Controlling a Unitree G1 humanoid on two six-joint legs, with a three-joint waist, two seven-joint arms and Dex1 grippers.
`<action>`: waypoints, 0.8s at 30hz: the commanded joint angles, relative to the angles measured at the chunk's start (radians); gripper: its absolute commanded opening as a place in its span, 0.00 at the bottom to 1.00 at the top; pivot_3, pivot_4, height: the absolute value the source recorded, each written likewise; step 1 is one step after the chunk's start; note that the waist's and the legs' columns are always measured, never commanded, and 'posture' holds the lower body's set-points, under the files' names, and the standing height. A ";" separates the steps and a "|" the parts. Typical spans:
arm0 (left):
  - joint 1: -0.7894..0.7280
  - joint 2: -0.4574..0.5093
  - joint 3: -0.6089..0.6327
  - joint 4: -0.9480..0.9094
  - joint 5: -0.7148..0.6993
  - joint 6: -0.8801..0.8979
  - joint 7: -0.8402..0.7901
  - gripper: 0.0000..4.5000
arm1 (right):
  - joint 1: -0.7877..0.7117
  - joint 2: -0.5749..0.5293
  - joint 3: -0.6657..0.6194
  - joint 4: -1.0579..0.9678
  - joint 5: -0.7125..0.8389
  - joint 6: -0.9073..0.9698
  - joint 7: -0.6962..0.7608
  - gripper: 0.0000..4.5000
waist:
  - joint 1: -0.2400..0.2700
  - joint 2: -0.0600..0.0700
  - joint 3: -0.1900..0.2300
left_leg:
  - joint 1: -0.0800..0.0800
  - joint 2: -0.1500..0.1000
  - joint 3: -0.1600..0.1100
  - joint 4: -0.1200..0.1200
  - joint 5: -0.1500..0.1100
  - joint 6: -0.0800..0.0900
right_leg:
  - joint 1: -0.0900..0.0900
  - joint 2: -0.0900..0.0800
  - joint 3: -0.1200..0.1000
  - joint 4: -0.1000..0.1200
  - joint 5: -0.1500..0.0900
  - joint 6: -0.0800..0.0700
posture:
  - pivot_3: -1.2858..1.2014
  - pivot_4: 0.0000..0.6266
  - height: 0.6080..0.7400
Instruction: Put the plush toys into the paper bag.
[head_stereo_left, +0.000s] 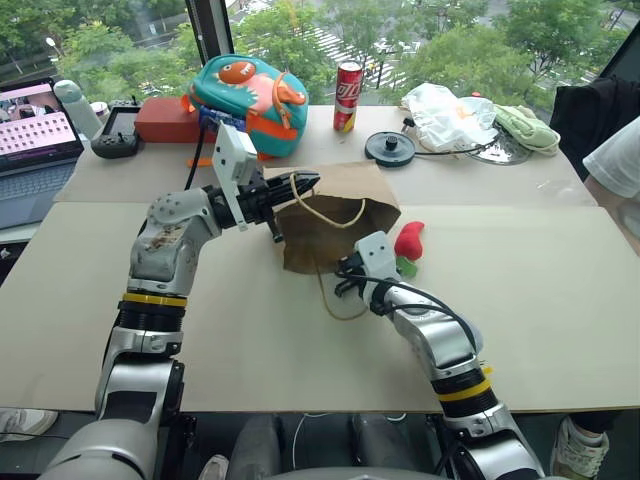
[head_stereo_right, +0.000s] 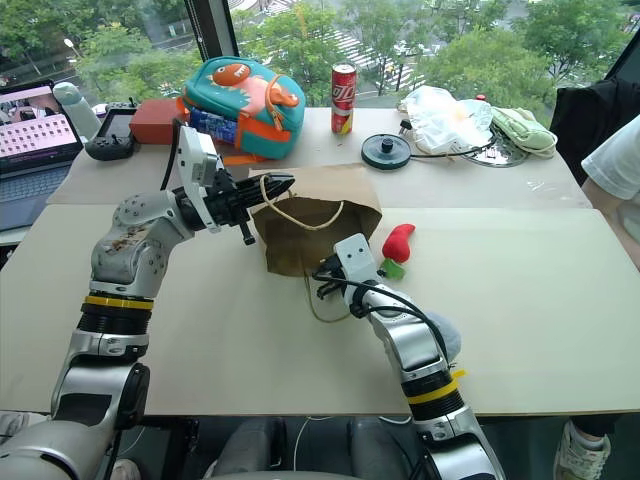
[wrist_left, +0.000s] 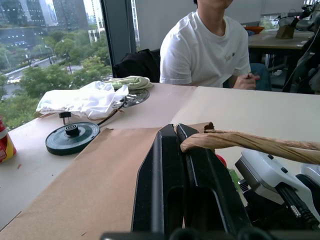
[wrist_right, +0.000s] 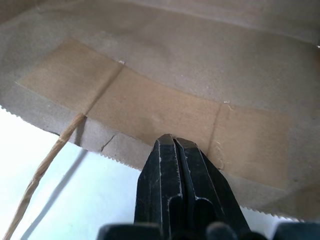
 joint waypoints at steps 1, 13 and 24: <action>0.001 -0.002 0.007 -0.048 -0.013 0.000 0.004 0.00 | 0.029 -0.032 -0.088 -0.191 0.074 0.043 0.033 0.01 | -0.001 0.000 0.000 | -0.001 0.000 0.000 0.000 0.000 0.000 | -0.001 0.000 0.000 0.000 0.000 0.000 | 0.52 0.24 0.95; 0.004 -0.001 0.008 -0.048 -0.010 -0.004 0.003 0.00 | 0.173 -0.352 -0.387 -0.576 0.392 0.376 0.214 0.01 | 0.000 0.000 0.000 | -0.002 -0.001 -0.001 0.000 0.000 0.000 | -0.001 0.000 0.000 -0.002 0.000 0.001 | 0.52 0.24 0.95; 0.005 -0.002 0.007 -0.041 -0.012 -0.007 -0.007 0.00 | 0.414 -0.643 -0.493 -0.610 0.466 0.409 0.388 0.78 | 0.002 0.000 0.001 | -0.003 -0.002 -0.003 -0.001 0.000 0.000 | 0.001 0.000 0.001 -0.004 -0.002 0.003 | 0.52 0.24 0.95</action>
